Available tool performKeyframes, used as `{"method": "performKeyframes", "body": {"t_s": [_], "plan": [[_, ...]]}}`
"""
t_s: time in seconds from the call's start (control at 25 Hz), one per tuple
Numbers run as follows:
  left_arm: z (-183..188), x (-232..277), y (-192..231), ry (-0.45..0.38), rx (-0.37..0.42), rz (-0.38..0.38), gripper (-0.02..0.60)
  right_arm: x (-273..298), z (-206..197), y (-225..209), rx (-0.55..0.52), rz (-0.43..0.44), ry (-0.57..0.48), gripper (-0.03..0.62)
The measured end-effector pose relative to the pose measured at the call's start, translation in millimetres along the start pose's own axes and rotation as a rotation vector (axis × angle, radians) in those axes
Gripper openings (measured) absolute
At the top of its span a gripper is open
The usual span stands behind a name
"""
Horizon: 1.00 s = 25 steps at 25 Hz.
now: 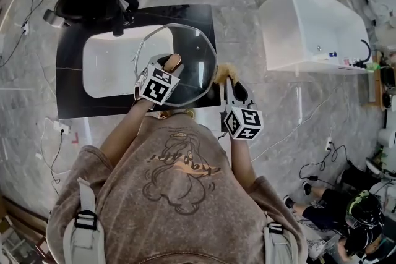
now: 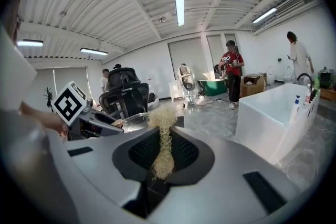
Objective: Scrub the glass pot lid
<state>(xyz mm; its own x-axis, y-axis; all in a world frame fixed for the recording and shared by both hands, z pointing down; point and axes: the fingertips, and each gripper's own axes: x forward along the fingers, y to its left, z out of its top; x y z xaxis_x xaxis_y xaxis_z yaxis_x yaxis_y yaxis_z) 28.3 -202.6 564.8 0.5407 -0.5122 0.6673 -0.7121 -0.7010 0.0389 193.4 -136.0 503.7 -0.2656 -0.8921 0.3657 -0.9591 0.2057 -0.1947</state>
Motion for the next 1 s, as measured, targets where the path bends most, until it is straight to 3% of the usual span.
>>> {"method": "performKeyframes", "body": {"t_s": [0.12, 0.28, 0.44, 0.6, 0.8, 1.0], "plan": [[13.4, -10.8, 2.9, -0.03, -0.054, -0.046, 0.178, 0.5, 4.8, -3.5, 0.004, -0.011, -0.013, 0.052], [24.3, -24.4, 10.6, -0.112, -0.286, -0.153, 0.178, -1.1, 12.0, -12.9, 0.068, -0.022, -0.039, 0.052], [31.0, -39.3, 19.7, -0.232, -0.547, -0.31, 0.178, -1.1, 12.2, -17.0, 0.099, -0.022, -0.046, 0.052], [38.8, -53.8, 29.0, -0.359, -0.723, -0.457, 0.176, 4.0, 12.5, -8.2, 0.089, 0.003, -0.041, 0.052], [47.5, -72.1, 21.8, -0.503, -1.033, -0.724, 0.176, 10.9, 11.9, 10.3, 0.069, 0.05, -0.029, 0.052], [47.2, -85.2, 19.2, -0.582, -1.188, -0.878, 0.176, 13.9, 13.9, 27.4, 0.049, 0.084, -0.025, 0.052]]}}
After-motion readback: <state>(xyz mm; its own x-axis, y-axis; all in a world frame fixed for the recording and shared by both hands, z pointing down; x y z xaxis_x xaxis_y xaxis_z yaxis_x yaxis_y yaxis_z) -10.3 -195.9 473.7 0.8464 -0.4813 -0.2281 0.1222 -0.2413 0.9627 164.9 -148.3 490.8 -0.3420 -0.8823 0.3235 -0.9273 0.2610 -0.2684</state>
